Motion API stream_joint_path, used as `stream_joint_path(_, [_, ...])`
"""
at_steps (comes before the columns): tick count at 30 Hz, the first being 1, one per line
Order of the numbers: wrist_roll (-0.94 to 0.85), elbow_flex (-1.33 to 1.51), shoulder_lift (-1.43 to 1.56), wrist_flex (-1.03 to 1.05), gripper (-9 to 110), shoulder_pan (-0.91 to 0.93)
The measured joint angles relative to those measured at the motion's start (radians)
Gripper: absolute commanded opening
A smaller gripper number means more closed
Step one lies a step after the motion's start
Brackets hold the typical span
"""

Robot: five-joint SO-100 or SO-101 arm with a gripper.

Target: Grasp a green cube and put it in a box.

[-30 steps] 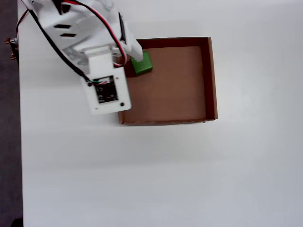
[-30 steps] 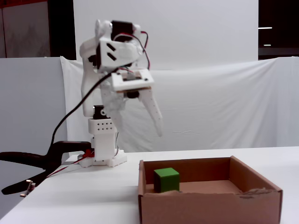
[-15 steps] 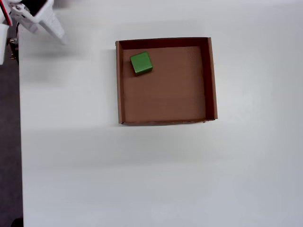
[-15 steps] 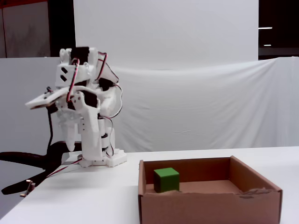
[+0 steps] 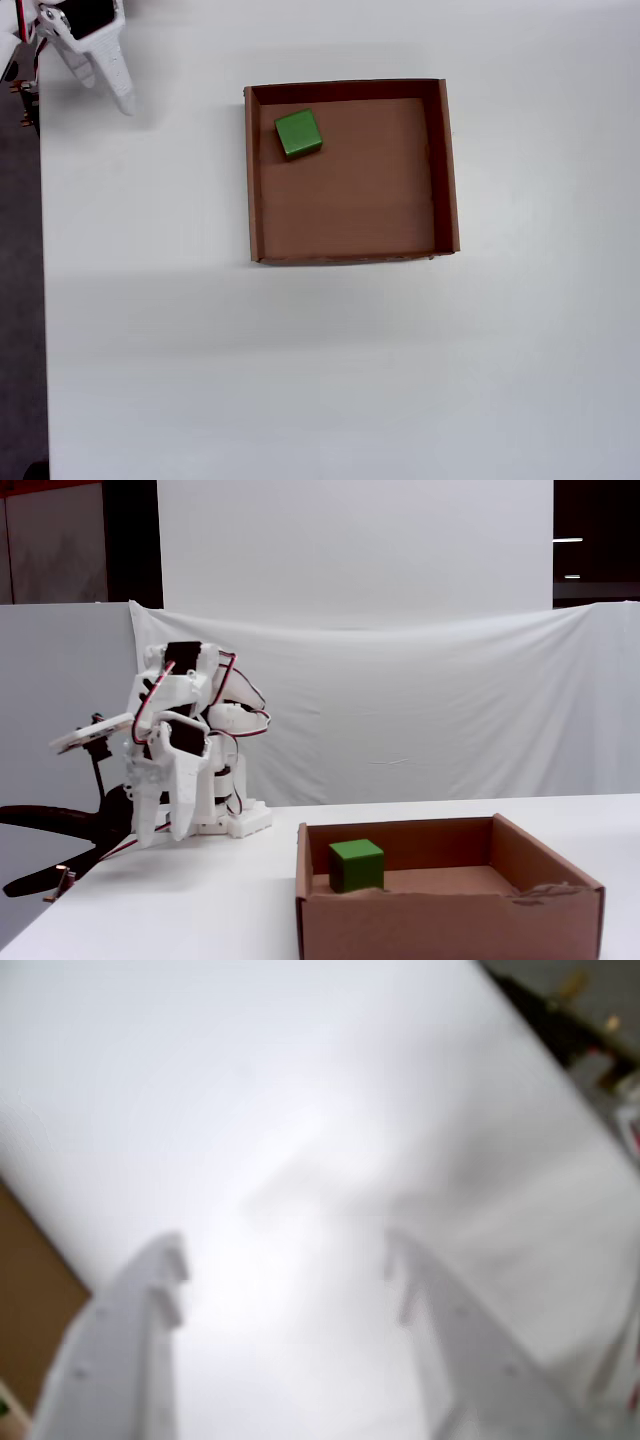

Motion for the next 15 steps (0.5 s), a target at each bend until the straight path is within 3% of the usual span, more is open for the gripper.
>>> stream_joint_path(15, [0.003, 0.006, 0.002, 0.002, 26, 0.002])
